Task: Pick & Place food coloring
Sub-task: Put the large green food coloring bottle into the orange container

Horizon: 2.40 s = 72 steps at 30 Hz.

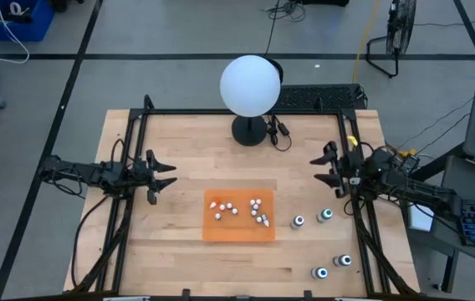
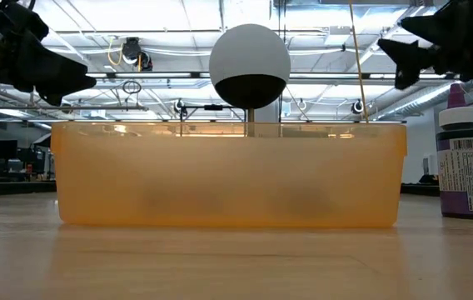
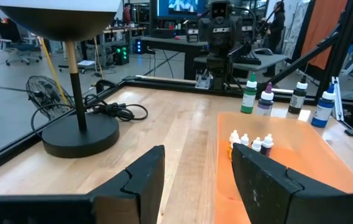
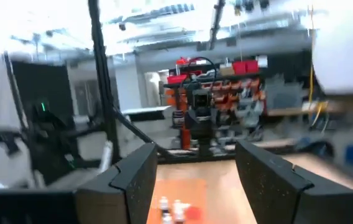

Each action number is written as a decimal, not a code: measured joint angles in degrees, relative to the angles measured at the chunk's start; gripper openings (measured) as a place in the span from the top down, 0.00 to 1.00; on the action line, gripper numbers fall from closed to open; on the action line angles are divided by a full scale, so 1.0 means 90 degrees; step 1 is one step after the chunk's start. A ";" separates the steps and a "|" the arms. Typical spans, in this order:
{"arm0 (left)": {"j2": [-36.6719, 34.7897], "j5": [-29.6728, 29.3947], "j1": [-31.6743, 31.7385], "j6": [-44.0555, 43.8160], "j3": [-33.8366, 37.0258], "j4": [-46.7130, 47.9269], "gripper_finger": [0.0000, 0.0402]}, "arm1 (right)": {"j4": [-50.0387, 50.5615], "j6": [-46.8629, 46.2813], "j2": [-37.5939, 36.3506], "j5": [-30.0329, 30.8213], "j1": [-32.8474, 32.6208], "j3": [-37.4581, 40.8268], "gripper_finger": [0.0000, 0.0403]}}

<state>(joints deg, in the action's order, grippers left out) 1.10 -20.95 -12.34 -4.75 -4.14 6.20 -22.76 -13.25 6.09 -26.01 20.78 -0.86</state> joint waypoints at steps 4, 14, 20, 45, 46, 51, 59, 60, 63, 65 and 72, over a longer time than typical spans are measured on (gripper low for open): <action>0.0000 0.0000 0.0000 0.0000 0.0002 0.0000 0.54 | 0.0206 -0.1376 0.0002 0.0038 0.0000 0.0000 0.49; 0.0000 0.0000 -0.0001 0.0002 0.0002 0.0000 0.54 | 0.2352 -0.2279 0.0742 0.0196 -0.0162 -0.1911 0.48; 0.0002 0.0000 0.0000 0.0005 0.0002 -0.0002 0.54 | 0.6228 -0.2599 0.2931 0.0740 -0.0792 -0.4512 0.48; 0.0002 0.0000 -0.0001 0.0003 0.0002 0.0000 0.54 | 0.9763 -0.6388 0.6815 0.1074 -0.3870 -0.5650 0.51; 0.0002 0.0000 -0.0001 0.0004 0.0002 0.0000 0.54 | 0.9646 -0.6471 0.6815 0.1077 -0.3925 -0.5560 0.51; 0.0002 0.0000 -0.0001 0.0002 0.0002 0.0000 0.54 | 0.9200 -0.6753 0.6799 0.1048 -0.4152 -0.5142 0.51; 0.0000 -0.0001 -0.0002 0.0002 0.0002 -0.0044 0.54 | 0.8772 -0.6808 0.6820 0.1248 -0.4197 -0.4670 0.51; 0.0000 -0.0002 -0.0002 0.0002 0.0002 -0.0044 0.54 | 0.8726 -0.6808 0.6823 0.1246 -0.4197 -0.4619 0.51; 0.0000 0.0000 -0.0002 0.0002 0.0002 -0.0041 0.54 | 0.8704 -0.6806 0.6812 0.1220 -0.4197 -0.4549 0.53; 0.0002 -0.0002 -0.0002 0.0002 0.0002 -0.0037 0.54 | 0.8720 -0.6753 0.6816 0.1220 -0.4197 -0.4532 0.57; 0.0002 0.0000 -0.0002 0.0002 0.0002 -0.0039 0.54 | 0.8636 -0.6180 0.6810 0.1473 -0.4197 -0.4534 0.66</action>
<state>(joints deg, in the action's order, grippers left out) 1.13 -20.95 -12.36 -4.73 -4.12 5.85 54.97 -68.87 67.37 -12.75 -16.99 -41.67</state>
